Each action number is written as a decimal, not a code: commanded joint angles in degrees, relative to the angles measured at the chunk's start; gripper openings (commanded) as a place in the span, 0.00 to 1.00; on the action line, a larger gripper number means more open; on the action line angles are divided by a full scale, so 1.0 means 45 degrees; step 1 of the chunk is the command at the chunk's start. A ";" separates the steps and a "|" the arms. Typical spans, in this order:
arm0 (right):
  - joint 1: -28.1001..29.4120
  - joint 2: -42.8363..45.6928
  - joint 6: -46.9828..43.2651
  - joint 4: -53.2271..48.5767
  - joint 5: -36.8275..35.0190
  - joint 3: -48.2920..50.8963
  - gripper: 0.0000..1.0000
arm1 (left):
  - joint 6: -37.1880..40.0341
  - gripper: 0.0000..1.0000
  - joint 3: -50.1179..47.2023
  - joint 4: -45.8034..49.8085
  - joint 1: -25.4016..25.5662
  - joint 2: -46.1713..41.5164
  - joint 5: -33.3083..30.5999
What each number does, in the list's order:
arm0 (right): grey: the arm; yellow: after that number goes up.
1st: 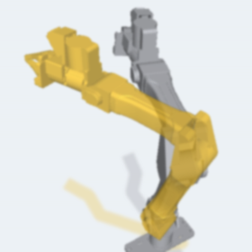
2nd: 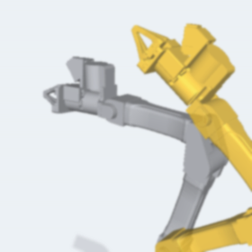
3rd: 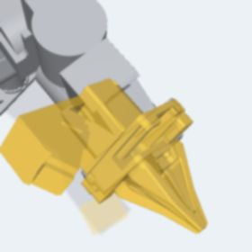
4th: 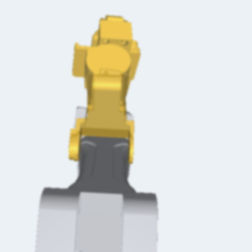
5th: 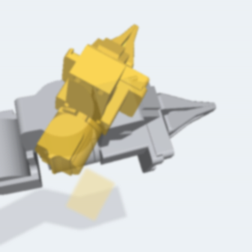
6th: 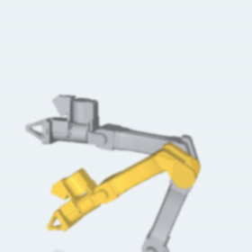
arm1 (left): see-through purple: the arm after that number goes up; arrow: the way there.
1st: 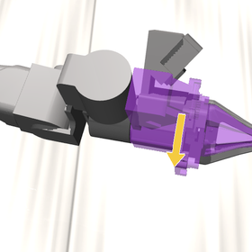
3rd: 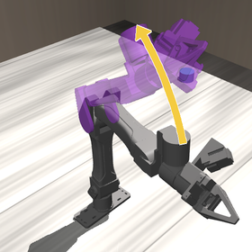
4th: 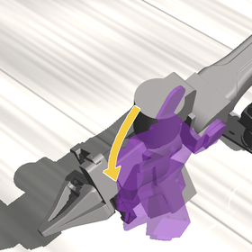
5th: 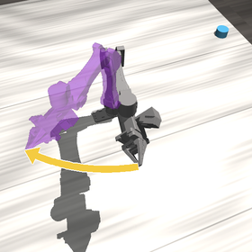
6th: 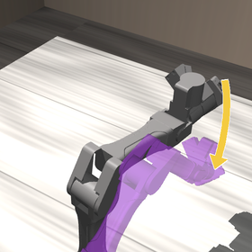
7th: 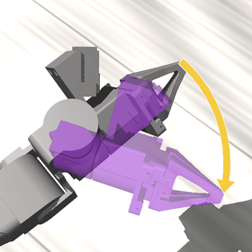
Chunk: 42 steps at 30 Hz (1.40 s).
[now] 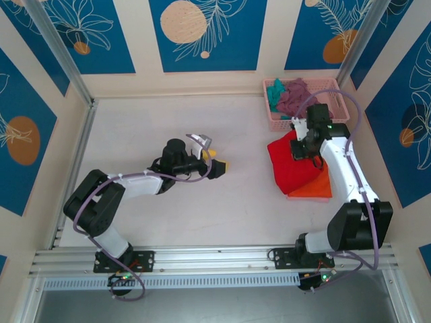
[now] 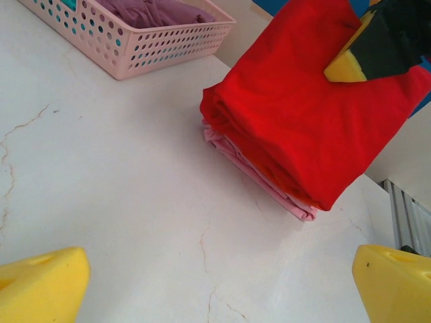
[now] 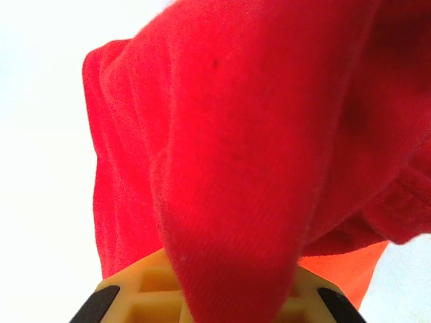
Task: Fold and stack the t-shirts
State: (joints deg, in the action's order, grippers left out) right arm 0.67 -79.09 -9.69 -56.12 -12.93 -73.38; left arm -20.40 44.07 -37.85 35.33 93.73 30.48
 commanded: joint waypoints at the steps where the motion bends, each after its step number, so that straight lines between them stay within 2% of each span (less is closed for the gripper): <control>1: -0.0224 0.0817 -0.0340 -0.0486 0.0728 -0.0378 0.00 | 0.0276 1.00 -0.0029 -0.0651 0.0087 0.0131 0.0429; 8: -0.0641 0.1048 -0.0161 -0.0440 0.1600 -0.0666 0.00 | 0.0276 1.00 0.0010 -0.0711 0.0093 0.0184 0.0526; 21: -0.1563 0.0566 -0.0395 0.0043 0.1535 -0.0512 0.00 | 0.0142 1.00 -0.0019 -0.0867 0.0083 0.0327 0.0563; 30: -0.2284 -0.0641 -0.0858 0.0674 0.0166 0.0079 0.00 | -0.0008 1.00 0.0010 -0.0995 0.0093 0.0440 0.0734; 36: -0.2771 -0.1832 -0.1066 0.1097 -0.0111 0.0126 0.00 | -0.0261 1.00 -0.0242 -0.1294 0.0087 0.0383 0.0825; 42: -0.3358 -0.3100 -0.1013 0.0797 -0.1042 0.0014 0.00 | -0.0495 1.00 -0.0395 -0.1596 0.0093 0.0442 0.0822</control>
State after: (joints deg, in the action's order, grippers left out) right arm -13.43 -91.18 -13.58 -51.83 -14.59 -73.34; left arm -21.98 42.98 -41.60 35.33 95.13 32.45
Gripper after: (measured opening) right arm 0.118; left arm 0.998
